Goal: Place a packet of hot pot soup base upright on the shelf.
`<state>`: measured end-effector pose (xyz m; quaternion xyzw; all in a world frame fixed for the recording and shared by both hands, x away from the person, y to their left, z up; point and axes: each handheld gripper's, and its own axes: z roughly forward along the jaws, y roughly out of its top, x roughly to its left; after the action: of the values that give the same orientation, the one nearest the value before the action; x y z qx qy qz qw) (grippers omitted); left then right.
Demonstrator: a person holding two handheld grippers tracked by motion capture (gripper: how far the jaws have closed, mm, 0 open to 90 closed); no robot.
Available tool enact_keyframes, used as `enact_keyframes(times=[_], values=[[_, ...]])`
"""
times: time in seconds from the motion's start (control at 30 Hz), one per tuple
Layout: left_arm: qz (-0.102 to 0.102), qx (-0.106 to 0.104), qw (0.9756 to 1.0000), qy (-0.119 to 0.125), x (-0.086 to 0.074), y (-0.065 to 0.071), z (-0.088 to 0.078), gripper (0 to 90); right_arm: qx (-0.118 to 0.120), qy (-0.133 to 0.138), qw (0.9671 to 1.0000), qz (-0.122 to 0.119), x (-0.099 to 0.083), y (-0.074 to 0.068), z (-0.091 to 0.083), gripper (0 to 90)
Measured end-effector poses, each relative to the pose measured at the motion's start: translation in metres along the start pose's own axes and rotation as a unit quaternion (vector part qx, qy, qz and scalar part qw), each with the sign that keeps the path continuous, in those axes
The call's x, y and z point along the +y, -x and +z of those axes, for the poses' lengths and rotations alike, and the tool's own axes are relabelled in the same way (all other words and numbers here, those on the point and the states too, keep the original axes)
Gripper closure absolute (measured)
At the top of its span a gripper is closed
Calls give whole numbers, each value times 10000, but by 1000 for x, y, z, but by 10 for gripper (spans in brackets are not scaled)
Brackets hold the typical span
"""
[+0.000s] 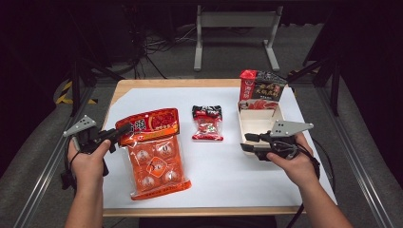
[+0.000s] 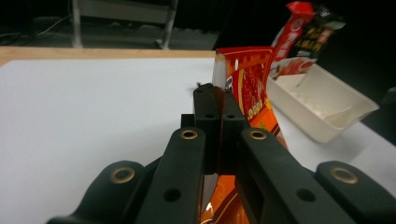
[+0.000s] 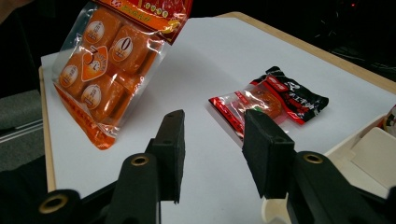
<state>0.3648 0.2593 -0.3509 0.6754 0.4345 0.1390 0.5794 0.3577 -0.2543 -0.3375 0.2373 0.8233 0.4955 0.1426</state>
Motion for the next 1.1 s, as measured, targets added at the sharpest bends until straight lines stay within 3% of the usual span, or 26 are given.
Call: enact_keyframes(times=[0.1, 0.17, 0.3, 0.4, 0.5, 0.6, 0.7, 0.93, 1.1], values=[[88, -92, 9999, 82, 3, 8, -2, 900, 53, 56, 9999, 79, 1, -1, 0, 584], [258, -181, 9994, 154, 7, 16, -4, 900, 65, 79, 9999, 71, 3, -2, 0, 581], [647, -325, 9969, 306, 14, 33, -7, 900, 138, 138, 9997, 109, 5, -4, 2, 571], [786, -453, 9951, 387, 17, 42, -9, 900, 204, 177, 9996, 119, 6, -8, 3, 565], [994, -573, 9923, 468, 21, 54, -13, 900, 211, 221, 9995, 83, 8, -11, 3, 563], [1260, -499, 9895, 506, 24, 68, -17, 900, 227, 270, 9994, 41, 10, -14, 3, 551], [1456, -555, 9863, 545, 28, 83, -21, 900, 255, 307, 9992, -40, 12, -20, 4, 532], [1731, -749, 9800, 636, 31, 104, -22, 900, 273, 388, 9987, -181, 17, -28, 6, 473], [1940, -700, 9766, 609, 33, 116, -22, 900, 236, 478, 9982, -260, 19, -28, 10, 391]])
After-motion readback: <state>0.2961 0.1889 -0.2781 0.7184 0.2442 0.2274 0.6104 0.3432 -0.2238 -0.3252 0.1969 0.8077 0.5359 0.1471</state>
